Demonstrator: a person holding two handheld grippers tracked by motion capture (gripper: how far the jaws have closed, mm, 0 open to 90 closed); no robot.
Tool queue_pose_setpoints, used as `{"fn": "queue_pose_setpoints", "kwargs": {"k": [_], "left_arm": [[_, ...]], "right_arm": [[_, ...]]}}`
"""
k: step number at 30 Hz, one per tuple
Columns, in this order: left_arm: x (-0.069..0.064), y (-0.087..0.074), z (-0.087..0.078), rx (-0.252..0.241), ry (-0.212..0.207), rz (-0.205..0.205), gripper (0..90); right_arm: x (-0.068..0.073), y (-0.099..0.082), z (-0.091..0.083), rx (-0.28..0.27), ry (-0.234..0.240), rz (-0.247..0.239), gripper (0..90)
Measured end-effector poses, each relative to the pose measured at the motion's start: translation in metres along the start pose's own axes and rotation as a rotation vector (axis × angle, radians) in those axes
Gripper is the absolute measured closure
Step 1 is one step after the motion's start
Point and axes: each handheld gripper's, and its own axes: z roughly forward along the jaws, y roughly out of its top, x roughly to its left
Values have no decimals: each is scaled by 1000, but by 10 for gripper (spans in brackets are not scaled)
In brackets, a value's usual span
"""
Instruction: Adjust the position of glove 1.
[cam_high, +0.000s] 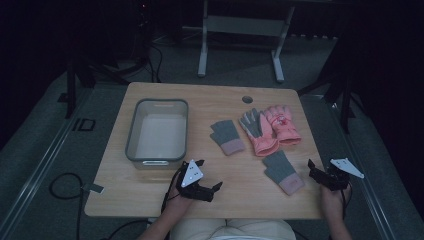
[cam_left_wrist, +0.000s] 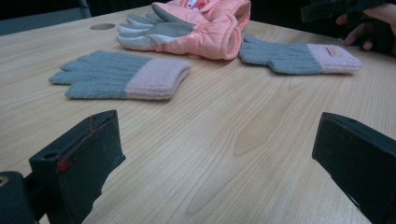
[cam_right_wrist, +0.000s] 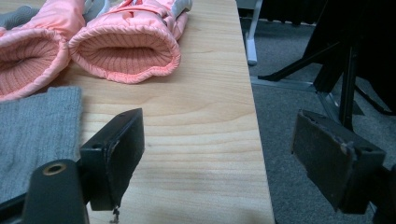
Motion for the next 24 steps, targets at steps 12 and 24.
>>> {"fn": "queue_pose_setpoints", "kwargs": {"k": [12, 24], "left_arm": [[1, 0, 0, 3, -3, -6, 10], [0, 0, 0, 3, -1, -5, 10]], "right_arm": [[-1, 0, 0, 6, -12, 2, 173], [-3, 1, 1, 13, -3, 25, 164]]}}
